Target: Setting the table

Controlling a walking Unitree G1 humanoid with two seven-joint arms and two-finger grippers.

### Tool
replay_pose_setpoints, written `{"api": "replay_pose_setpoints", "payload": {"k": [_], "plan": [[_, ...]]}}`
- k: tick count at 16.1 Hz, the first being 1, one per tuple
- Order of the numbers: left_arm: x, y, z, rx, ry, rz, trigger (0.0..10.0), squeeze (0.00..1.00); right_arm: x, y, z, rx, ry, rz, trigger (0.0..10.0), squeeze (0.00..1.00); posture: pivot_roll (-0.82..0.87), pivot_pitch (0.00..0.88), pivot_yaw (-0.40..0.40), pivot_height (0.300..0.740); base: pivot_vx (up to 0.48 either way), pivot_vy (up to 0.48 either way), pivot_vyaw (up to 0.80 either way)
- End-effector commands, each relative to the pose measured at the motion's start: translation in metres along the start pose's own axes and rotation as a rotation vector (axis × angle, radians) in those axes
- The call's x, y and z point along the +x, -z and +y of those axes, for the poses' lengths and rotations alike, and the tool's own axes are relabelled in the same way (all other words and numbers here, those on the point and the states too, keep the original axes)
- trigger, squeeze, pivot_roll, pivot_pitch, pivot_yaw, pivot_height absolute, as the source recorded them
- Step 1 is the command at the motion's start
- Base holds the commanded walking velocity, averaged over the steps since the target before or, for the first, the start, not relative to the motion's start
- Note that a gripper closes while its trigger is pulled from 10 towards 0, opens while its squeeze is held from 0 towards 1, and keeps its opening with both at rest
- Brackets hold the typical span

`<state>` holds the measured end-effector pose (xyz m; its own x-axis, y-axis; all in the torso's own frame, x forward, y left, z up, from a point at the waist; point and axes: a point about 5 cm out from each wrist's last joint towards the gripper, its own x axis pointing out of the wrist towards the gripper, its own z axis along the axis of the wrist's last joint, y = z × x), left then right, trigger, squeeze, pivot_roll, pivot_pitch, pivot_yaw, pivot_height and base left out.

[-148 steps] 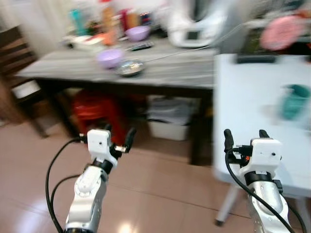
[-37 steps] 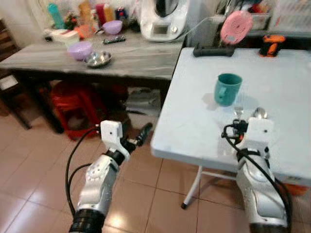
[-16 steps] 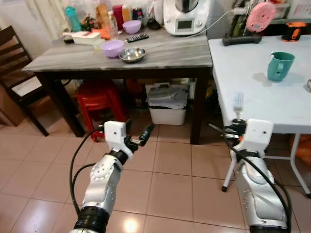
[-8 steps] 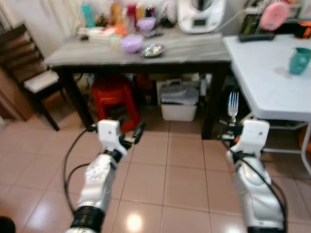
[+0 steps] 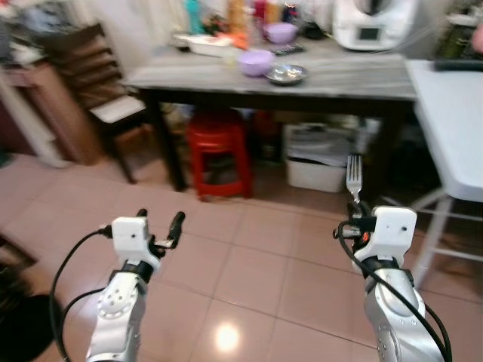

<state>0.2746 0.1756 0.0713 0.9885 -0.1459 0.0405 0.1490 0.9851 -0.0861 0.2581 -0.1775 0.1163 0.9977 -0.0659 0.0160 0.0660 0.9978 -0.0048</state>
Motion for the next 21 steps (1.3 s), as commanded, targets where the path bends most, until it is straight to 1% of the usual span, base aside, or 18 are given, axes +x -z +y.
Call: {"api": "replay_pose_setpoints", "payload": {"k": [1,3,10,21], "plan": [[0.004,-0.007,-0.002,0.009,0.023,-0.019,10.0,0.00,0.000,-0.006,0.002,-0.013,-0.009,-0.030,10.0,0.00,-0.15,0.000,0.097,0.740,0.307,0.000,0.00],[0.006,-0.011,-0.007,0.002,0.043,-0.030,10.0,0.00,0.001,-0.009,0.006,-0.035,-0.028,-0.050,10.0,0.00,-0.16,0.000,0.098,0.740,0.313,0.000,0.00],[0.009,-0.011,-0.015,-0.022,0.088,-0.026,10.0,0.00,-0.002,-0.007,0.004,-0.041,-0.002,-0.052,10.0,0.00,-0.16,0.000,0.104,0.740,0.324,0.000,0.00],[0.013,-0.011,-0.024,-0.045,0.115,-0.030,10.0,0.00,0.002,-0.008,0.002,-0.033,0.009,-0.054,10.0,0.00,-0.17,0.000,0.101,0.740,0.340,0.000,0.00]]}}
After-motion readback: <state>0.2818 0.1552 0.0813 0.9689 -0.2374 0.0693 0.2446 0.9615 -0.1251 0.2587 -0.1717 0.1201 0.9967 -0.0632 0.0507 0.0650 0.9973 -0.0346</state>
